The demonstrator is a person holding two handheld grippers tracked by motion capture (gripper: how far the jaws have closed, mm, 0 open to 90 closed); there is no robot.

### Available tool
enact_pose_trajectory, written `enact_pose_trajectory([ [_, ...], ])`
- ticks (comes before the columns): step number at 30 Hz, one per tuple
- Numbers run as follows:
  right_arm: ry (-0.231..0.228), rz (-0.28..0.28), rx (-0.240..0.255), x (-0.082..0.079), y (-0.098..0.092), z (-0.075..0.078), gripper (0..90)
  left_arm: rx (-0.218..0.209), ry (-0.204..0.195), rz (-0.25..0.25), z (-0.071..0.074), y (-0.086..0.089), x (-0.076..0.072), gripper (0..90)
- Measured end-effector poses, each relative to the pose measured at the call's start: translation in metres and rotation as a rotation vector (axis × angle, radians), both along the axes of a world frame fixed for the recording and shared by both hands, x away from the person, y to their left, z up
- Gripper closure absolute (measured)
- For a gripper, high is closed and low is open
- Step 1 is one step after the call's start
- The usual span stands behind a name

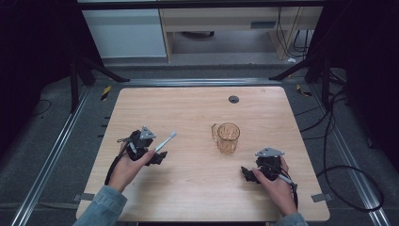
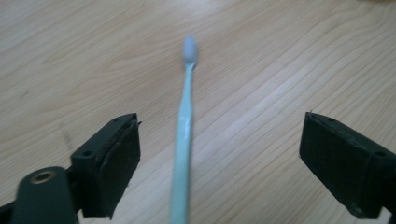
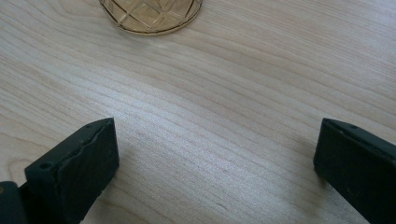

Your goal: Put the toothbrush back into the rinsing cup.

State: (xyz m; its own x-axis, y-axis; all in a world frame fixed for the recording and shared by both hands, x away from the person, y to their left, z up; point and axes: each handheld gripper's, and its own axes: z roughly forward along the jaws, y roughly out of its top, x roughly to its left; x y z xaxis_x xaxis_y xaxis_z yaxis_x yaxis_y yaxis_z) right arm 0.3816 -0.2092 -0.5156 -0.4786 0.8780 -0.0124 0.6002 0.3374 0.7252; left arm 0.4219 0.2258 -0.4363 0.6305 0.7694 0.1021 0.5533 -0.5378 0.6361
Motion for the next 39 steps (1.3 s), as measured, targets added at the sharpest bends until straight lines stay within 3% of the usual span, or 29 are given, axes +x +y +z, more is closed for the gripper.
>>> enact_pose_trajectory([
  [4,0.000,0.001,0.000,0.000,0.000,0.000,0.4,0.062,0.064,0.008,0.015,0.007,0.006,16.1],
  [8,0.003,0.000,0.004,0.000,0.000,0.000,0.4,0.060,0.131,0.020,0.042,0.012,0.013,14.2],
  [12,0.001,0.000,0.004,-0.002,-0.001,0.000,0.4,0.090,0.142,0.003,0.052,0.011,0.018,12.3],
  [15,0.004,-0.001,0.004,-0.002,-0.001,0.000,0.4,0.135,0.176,-0.025,0.053,0.009,0.026,13.7],
  [19,0.000,0.004,0.000,-0.001,-0.001,0.000,0.4,0.164,0.215,-0.029,0.051,0.009,0.039,19.2],
  [25,0.004,0.000,0.006,-0.001,-0.001,0.000,0.4,0.137,0.247,-0.021,0.049,0.002,0.049,24.0],
  [35,0.000,0.007,0.000,-0.001,-0.001,0.000,0.4,0.228,0.310,-0.061,0.044,-0.020,0.061,38.3],
  [39,-0.002,0.009,-0.002,0.000,-0.001,0.000,0.4,0.233,0.327,-0.050,0.044,-0.021,0.064,42.7],
])
